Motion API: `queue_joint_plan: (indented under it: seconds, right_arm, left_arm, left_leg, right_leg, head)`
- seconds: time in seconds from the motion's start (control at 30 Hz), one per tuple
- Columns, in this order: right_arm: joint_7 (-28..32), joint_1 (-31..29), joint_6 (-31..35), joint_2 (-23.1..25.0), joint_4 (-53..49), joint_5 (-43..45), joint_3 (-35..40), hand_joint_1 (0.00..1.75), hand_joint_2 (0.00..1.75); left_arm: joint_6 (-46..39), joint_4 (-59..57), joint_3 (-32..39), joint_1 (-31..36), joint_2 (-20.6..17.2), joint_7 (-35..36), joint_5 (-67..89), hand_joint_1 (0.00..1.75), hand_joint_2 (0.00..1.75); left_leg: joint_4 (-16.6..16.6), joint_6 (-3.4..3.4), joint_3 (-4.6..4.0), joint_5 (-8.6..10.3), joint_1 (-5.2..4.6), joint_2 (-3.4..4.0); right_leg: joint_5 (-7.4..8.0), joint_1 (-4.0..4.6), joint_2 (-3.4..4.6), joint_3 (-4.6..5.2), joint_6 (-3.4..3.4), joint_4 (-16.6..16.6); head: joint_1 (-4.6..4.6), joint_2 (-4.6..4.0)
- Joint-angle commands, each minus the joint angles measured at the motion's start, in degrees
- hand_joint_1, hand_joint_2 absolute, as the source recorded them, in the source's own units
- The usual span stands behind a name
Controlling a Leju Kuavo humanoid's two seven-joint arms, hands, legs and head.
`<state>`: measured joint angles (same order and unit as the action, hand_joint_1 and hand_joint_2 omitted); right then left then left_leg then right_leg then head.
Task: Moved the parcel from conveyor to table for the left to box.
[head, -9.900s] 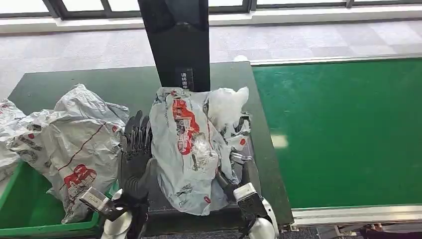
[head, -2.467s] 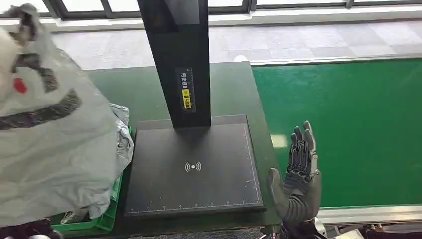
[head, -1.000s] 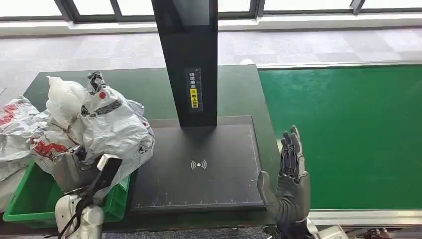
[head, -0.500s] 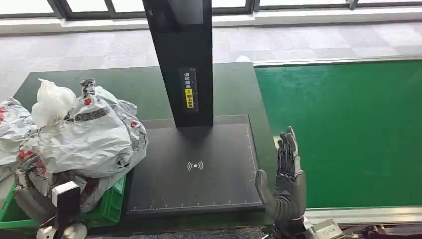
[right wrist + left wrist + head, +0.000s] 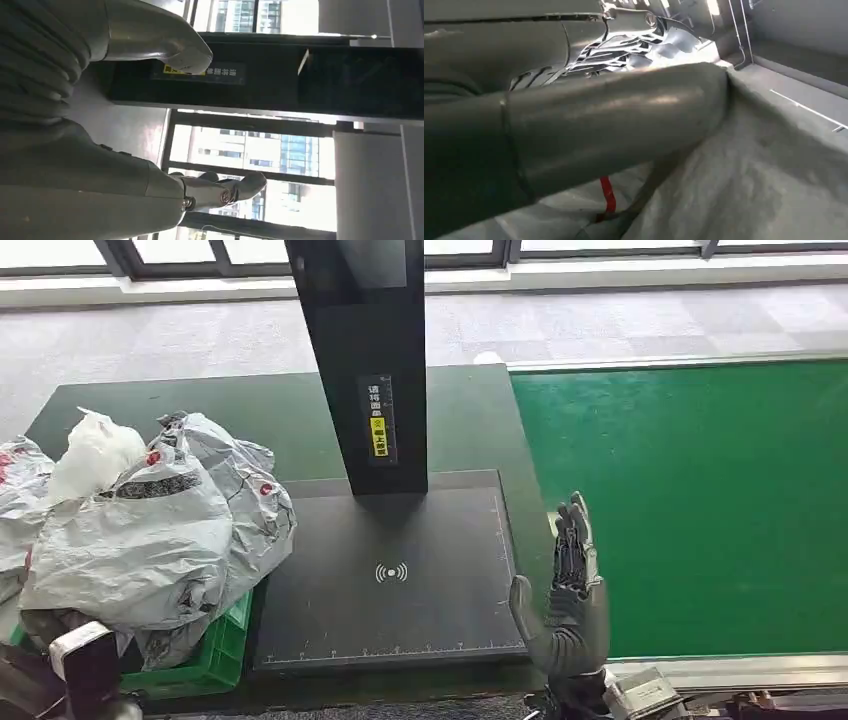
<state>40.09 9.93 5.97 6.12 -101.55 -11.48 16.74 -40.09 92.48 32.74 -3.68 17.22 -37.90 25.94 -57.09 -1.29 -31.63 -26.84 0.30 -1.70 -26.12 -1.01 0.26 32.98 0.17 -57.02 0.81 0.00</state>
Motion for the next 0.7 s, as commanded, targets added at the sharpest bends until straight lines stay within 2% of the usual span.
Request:
queue_joint_plan:
  seconds: [0.03,0.13,0.17,0.2,0.23,0.3,0.47,0.5,0.53,0.57,0.63,0.7]
  right_arm:
    - [-0.1,-1.2,0.1,0.0,3.6,-0.3,-0.5,0.00,1.75]
    - [-0.1,-1.1,0.4,-0.3,3.5,-0.2,-0.3,0.00,1.75]
    - [-0.1,-0.8,1.4,-0.3,3.2,-0.5,-0.6,0.00,1.75]
    - [-0.1,-0.5,1.4,-0.6,2.8,-0.3,-0.6,0.00,1.75]
    - [-0.1,0.1,1.2,-1.0,2.2,-0.1,-0.6,0.00,1.75]
    - [-0.1,0.2,1.1,-1.1,2.1,-0.1,-0.7,0.00,1.75]
    - [-0.1,0.0,1.1,-1.0,2.3,-0.2,-0.7,0.00,1.75]
    - [-0.1,0.0,1.0,-1.0,2.5,-0.1,-0.7,0.00,1.75]
    - [-0.1,-0.4,0.3,-0.9,3.1,-0.1,-0.7,0.00,1.75]
    - [-0.1,-1.2,0.2,-0.6,3.9,0.0,-0.6,0.00,1.75]
    - [-0.1,-1.4,0.7,-0.5,4.2,0.2,-0.7,0.00,1.75]
    - [-0.1,-1.4,0.7,-0.5,4.2,0.2,-0.7,0.00,1.75]
  left_arm:
    - [0.1,-2.1,3.3,2.5,2.8,2.9,5.4,0.00,0.00]
    - [0.1,-3.4,3.4,3.3,2.8,2.0,6.4,0.00,0.00]
    - [0.1,-6.5,-2.9,2.1,2.6,3.8,12.0,0.00,0.00]
    - [0.1,-7.5,-4.1,2.8,2.3,5.0,13.6,0.00,0.00]
    - [0.1,-9.2,-5.8,4.4,2.6,9.6,23.2,0.00,0.00]
    - [0.1,-9.3,-6.0,5.2,2.8,10.7,24.4,0.00,0.00]
    - [0.1,-9.6,-7.7,4.4,2.2,10.9,22.8,0.00,0.00]
    - [0.1,-8.9,-7.5,4.1,1.8,11.0,23.6,0.00,0.00]
    - [0.1,-4.2,-2.1,5.0,2.8,10.9,27.0,0.00,0.00]
    - [0.1,-0.1,1.4,4.5,2.8,7.9,22.1,0.00,0.00]
    - [0.1,-1.7,0.1,2.7,2.8,4.9,18.3,0.00,0.00]
    - [0.1,-1.7,0.1,2.7,2.8,4.9,18.3,0.00,0.00]
  left_leg:
    - [0.0,0.03,0.02,0.00,0.04,0.14]
    - [0.0,0.02,0.03,0.02,0.01,0.04]
    - [0.0,0.03,0.03,0.02,0.00,0.04]
    - [0.1,0.04,0.01,0.04,0.03,0.10]
    - [0.1,0.05,0.03,0.07,0.00,-0.07]
    - [0.1,0.06,-0.06,0.14,0.03,-0.27]
    - [0.0,0.06,-0.02,0.08,0.01,0.02]
    - [0.0,0.06,-0.06,0.07,0.01,0.11]
    - [0.1,0.06,-0.05,0.06,0.01,0.23]
    - [0.0,0.03,-0.05,-0.02,0.06,0.40]
    - [-0.1,0.01,-0.07,-0.06,0.10,0.63]
    - [0.0,0.00,-0.01,-0.05,0.06,0.52]
  right_leg:
    - [0.04,0.06,0.03,-0.03,-0.02,0.1]
    - [0.02,0.02,-0.04,-0.03,-0.01,0.1]
    - [0.02,0.02,-0.05,-0.02,-0.01,0.1]
    - [0.06,0.05,-0.05,-0.01,-0.03,0.1]
    - [0.03,0.02,-0.19,-0.06,-0.01,0.1]
    - [0.05,0.05,-0.42,-0.07,0.00,0.2]
    - [0.05,0.04,-0.15,0.14,-0.01,0.2]
    - [0.08,0.03,-0.07,0.17,-0.01,0.1]
    - [0.11,0.04,-0.03,0.09,-0.02,0.2]
    - [0.10,0.08,0.21,0.18,-0.03,0.1]
    - [0.14,0.12,0.44,0.27,-0.09,0.1]
    - [0.11,0.07,0.38,0.18,-0.06,0.1]
  head:
    - [0.02,0.00]
    - [0.00,0.00]
    - [0.00,0.00]
    - [0.00,0.00]
    - [0.02,0.00]
    - [0.02,0.00]
    - [0.00,0.00]
    - [0.02,0.00]
    - [0.00,0.00]
    - [0.02,0.00]
    - [0.02,0.00]
    - [0.00,0.00]
